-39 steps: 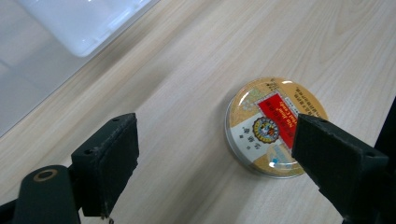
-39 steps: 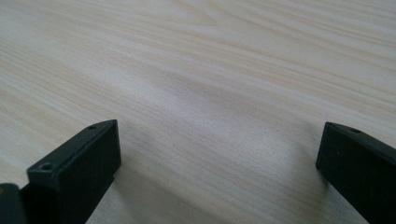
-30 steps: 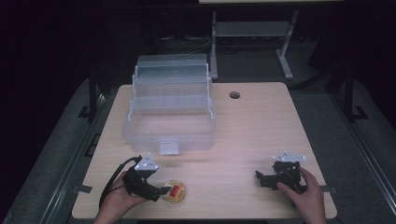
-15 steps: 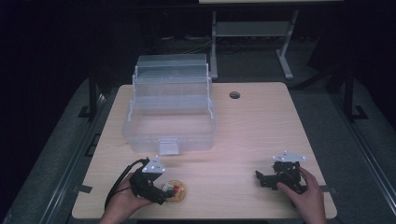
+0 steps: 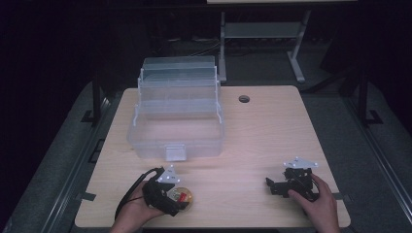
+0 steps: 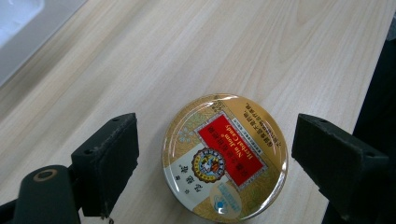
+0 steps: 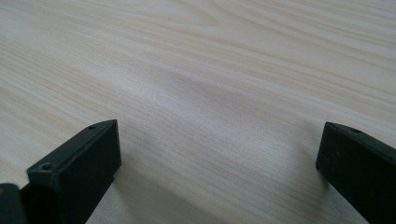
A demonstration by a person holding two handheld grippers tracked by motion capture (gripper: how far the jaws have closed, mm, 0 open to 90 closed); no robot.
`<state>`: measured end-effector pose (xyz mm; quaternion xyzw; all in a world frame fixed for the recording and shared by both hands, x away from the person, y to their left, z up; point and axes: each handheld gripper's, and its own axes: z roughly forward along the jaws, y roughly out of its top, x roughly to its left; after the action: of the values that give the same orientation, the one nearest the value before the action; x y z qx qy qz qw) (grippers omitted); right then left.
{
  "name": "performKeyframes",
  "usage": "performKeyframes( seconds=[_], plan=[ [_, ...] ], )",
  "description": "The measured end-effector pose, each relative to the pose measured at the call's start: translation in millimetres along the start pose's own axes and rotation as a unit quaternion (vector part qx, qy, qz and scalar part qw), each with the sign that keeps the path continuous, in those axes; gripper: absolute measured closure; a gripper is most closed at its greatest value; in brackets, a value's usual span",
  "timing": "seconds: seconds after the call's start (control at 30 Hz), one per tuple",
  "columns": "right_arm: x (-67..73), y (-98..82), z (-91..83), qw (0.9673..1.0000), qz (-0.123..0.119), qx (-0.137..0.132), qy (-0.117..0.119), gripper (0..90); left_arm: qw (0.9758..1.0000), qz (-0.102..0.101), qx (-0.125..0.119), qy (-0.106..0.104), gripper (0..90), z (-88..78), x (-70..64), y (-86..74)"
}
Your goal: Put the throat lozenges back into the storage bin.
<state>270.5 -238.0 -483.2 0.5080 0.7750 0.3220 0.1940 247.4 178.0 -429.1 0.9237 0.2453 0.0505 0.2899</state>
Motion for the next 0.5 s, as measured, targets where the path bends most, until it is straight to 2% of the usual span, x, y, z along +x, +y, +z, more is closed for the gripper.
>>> performKeyframes(
  seconds=[0.2,0.5],
  plan=[
    [0.0,0.0,0.0,1.0000,0.000,0.000,0.000,0.0,1.0000,0.005,0.007,0.001,14.2,5.4,-2.9,1.6],
    [0.0,0.0,0.0,1.0000,0.000,0.000,0.000,0.0,0.9993,0.020,0.031,0.007,14.1,14.5,-6.2,3.0]
  ],
)
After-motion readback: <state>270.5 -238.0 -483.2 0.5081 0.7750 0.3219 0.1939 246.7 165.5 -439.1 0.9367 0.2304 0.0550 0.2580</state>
